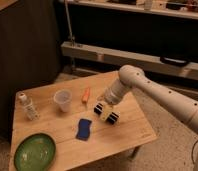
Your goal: Place the eraser on the white sponge
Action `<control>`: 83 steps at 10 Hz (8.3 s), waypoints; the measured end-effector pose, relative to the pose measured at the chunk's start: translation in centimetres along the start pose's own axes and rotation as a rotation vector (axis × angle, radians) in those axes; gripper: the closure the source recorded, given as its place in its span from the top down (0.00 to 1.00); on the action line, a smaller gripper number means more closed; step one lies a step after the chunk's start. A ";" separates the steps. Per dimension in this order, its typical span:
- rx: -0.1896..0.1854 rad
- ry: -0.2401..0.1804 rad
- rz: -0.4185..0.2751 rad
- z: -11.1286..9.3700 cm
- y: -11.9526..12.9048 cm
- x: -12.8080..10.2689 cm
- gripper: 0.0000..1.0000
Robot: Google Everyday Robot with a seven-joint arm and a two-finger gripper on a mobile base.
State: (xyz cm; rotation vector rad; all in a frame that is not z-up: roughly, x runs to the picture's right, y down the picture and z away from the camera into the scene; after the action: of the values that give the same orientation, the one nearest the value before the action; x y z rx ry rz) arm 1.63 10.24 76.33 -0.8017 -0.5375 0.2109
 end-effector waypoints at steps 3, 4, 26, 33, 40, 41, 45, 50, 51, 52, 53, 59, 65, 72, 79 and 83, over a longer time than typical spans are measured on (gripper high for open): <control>0.245 0.194 0.062 -0.8 -0.1 -1.8 0.80; 0.356 0.239 0.086 -1.4 -0.3 -2.1 0.80; 0.395 0.030 0.350 -1.6 -11.7 11.4 0.80; 0.353 0.008 0.313 1.8 -9.9 7.9 0.80; 0.300 0.057 0.361 5.5 -6.7 7.6 0.80; 0.300 0.063 0.375 5.6 -6.6 8.0 0.80; 0.307 0.079 0.422 5.7 -6.6 9.5 0.80; 0.282 0.100 0.460 6.8 -6.9 11.0 0.67; 0.278 0.101 0.463 7.0 -7.0 11.1 0.58; 0.278 0.099 0.461 6.9 -7.1 11.0 0.45; 0.278 0.096 0.460 6.9 -7.1 10.9 0.36; 0.284 0.072 0.294 2.4 -6.3 4.5 0.00; 0.126 0.059 0.170 5.6 -3.5 1.5 0.00; 0.022 0.100 0.056 9.3 0.4 -0.8 0.00; -0.085 0.143 -0.019 12.7 1.4 -1.8 0.31; -0.103 0.160 -0.040 13.3 1.8 -2.0 0.72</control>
State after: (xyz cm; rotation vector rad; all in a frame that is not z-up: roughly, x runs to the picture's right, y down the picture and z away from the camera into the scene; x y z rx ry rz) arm -7.11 19.04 81.84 -0.8982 -0.4153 0.0813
